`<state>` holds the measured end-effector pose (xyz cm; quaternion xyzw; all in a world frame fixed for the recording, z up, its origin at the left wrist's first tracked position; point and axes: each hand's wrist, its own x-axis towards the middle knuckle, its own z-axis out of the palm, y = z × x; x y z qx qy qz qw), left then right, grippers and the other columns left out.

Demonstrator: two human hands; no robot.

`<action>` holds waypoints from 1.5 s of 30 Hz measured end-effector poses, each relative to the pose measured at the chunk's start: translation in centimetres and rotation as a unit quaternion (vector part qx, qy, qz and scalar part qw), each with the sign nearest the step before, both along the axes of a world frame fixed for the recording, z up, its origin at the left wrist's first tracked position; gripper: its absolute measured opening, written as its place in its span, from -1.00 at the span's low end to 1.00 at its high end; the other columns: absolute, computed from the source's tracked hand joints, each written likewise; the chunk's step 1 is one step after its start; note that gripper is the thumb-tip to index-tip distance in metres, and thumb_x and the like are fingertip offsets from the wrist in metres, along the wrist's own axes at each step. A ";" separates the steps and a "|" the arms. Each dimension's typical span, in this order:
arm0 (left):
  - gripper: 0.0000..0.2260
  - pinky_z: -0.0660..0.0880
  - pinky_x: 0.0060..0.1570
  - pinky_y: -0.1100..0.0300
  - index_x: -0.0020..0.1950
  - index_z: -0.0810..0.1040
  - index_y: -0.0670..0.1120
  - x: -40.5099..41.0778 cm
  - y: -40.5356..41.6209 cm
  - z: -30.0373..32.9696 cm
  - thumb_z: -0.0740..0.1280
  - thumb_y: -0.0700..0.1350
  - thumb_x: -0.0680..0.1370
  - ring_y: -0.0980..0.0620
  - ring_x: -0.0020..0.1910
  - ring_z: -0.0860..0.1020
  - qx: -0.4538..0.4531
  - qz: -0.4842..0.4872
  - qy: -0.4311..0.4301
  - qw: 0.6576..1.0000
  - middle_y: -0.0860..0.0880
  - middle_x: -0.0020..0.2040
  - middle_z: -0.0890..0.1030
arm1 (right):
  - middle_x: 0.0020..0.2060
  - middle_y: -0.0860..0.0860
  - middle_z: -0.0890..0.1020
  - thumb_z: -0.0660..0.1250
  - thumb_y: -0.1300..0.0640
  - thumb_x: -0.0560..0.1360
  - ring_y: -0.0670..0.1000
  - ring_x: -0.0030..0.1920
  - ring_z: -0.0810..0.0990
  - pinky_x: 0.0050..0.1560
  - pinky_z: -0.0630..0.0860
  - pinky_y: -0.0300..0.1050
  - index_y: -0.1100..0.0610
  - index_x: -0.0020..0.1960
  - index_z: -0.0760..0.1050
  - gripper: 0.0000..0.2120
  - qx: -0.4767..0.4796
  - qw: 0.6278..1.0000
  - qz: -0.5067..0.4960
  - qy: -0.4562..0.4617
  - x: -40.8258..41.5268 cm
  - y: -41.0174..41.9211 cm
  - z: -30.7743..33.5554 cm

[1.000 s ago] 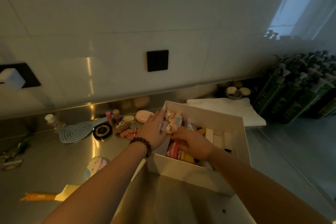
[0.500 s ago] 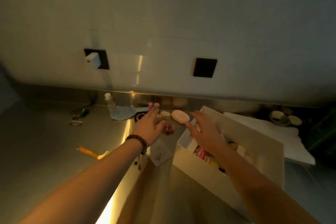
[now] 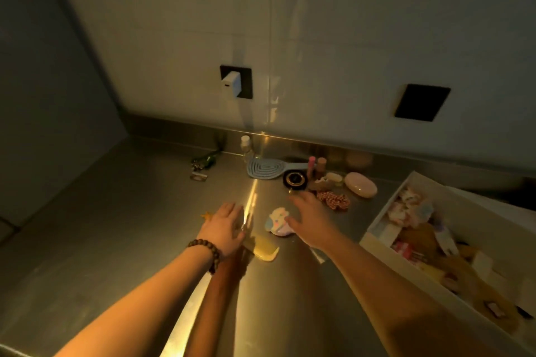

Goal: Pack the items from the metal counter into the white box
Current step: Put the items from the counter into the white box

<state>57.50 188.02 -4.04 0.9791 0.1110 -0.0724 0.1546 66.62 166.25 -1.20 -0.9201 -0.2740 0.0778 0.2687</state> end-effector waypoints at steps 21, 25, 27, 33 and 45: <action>-0.86 0.19 0.01 0.23 0.01 0.41 0.17 3.7 6.1 -2.3 0.19 -0.09 0.56 0.14 0.02 0.41 -0.050 -0.141 -0.129 0.980 0.17 -0.01 0.50 | 0.40 -0.02 0.27 0.38 0.02 0.46 0.04 0.37 0.24 0.33 0.31 -0.01 -0.11 0.37 0.37 -0.50 0.008 0.995 -0.097 -0.008 0.8 3.8 -1.3; -0.84 0.29 0.02 0.17 -0.03 0.37 0.19 5.9 4.1 1.7 0.20 -0.11 0.55 0.16 -0.06 0.37 -0.094 -0.124 -0.173 0.973 0.17 -0.07 0.41 | 0.38 -0.01 0.31 0.41 0.05 0.45 0.02 0.35 0.28 0.30 0.32 -0.06 -0.08 0.36 0.40 -0.50 0.070 0.986 -0.133 -0.074 1.8 0.5 4.1; -0.88 0.37 0.07 0.14 0.02 0.45 0.09 7.2 1.7 4.0 0.20 -0.12 0.56 0.13 -0.03 0.39 -0.106 -0.133 -0.205 0.964 0.11 -0.01 0.44 | 0.36 0.00 0.31 0.42 0.05 0.44 0.01 0.32 0.30 0.19 0.33 -0.21 -0.08 0.36 0.39 -0.49 0.072 0.978 -0.163 -0.110 2.1 -2.3 6.4; -0.85 0.40 0.06 0.09 0.11 0.50 -0.12 9.6 -9.6 9.8 0.25 -0.20 0.56 -0.03 0.04 0.44 -0.145 -0.226 -0.240 0.933 -0.07 0.05 0.47 | 0.34 0.06 0.33 0.40 0.03 0.45 0.08 0.29 0.35 0.27 0.33 -0.07 -0.05 0.35 0.40 -0.52 0.056 0.952 -0.262 -0.150 1.2 -14.4 10.4; -0.94 0.35 0.05 0.17 0.01 0.46 -0.08 10.9 -31.0 11.9 0.26 -0.20 0.55 -0.01 0.03 0.43 -0.184 -0.410 -0.130 0.884 -0.04 0.05 0.48 | 0.38 0.10 0.32 0.42 0.11 0.43 0.13 0.35 0.31 0.31 0.33 0.05 -0.03 0.33 0.43 -0.52 0.064 0.909 -0.390 -0.133 -3.9 -34.6 11.2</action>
